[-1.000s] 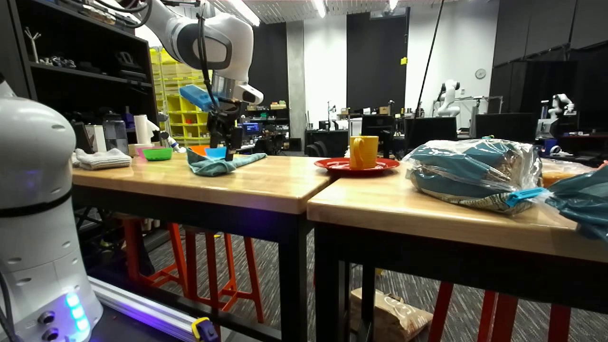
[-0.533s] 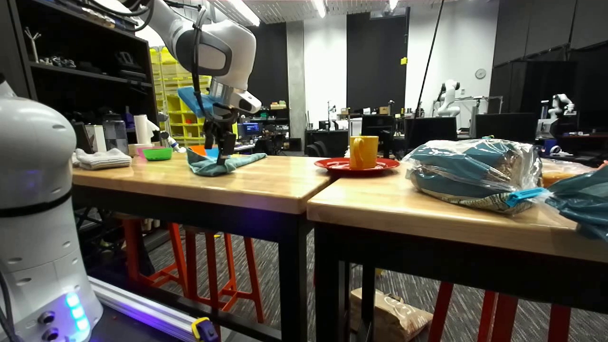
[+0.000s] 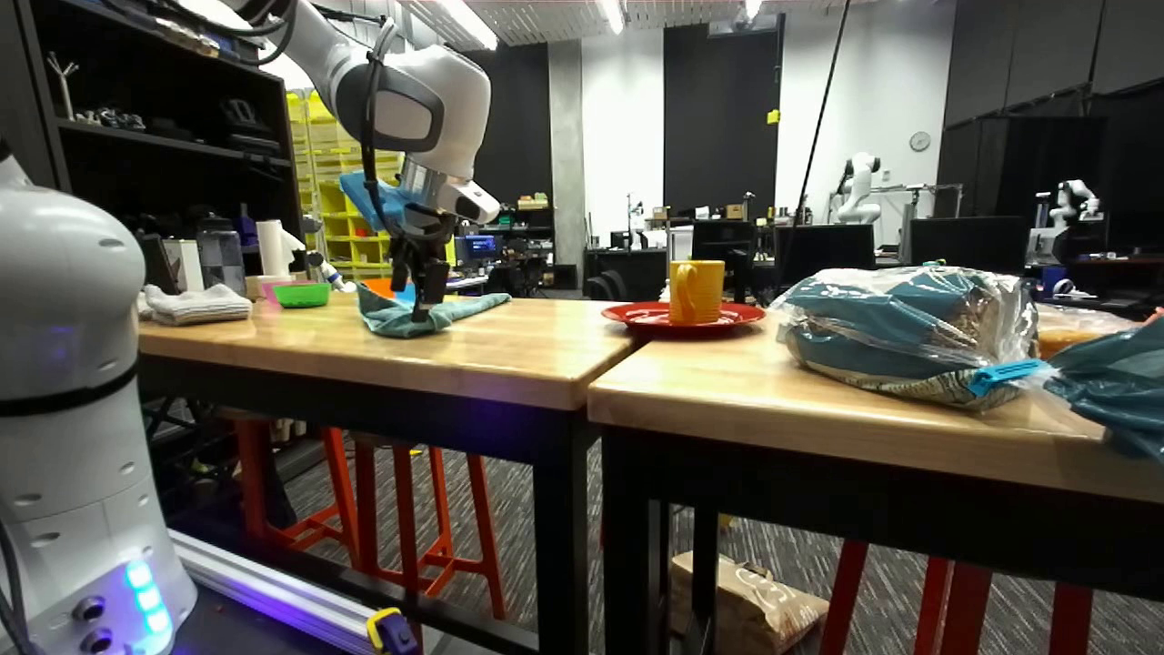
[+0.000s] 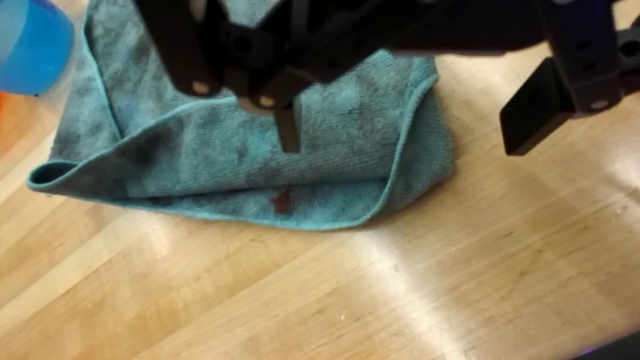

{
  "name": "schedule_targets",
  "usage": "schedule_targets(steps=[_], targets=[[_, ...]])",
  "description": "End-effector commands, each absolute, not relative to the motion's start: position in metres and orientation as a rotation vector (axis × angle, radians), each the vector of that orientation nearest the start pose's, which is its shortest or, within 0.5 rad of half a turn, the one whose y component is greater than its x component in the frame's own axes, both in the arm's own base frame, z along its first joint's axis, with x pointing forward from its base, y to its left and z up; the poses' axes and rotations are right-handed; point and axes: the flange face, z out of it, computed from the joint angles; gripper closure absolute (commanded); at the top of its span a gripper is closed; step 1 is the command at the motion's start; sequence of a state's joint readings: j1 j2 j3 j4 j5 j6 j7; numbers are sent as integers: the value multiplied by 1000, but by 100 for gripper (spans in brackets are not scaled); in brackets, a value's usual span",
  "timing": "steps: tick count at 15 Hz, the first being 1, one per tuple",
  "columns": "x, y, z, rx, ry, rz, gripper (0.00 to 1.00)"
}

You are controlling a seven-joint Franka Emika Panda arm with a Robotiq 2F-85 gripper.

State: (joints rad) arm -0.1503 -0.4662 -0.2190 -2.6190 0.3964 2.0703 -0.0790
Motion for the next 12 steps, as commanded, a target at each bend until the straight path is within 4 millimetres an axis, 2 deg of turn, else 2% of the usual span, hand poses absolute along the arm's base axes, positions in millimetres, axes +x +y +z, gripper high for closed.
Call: schedule_targets(steps=[1, 5, 6, 8, 12], targets=[[358, -116, 390, -2609, 667, 41, 0], [358, -112, 382, -2605, 650, 59, 1], [359, -111, 381, -2606, 648, 60, 25], [361, -109, 381, -2607, 641, 61, 29], [363, -104, 381, -2614, 626, 67, 61]])
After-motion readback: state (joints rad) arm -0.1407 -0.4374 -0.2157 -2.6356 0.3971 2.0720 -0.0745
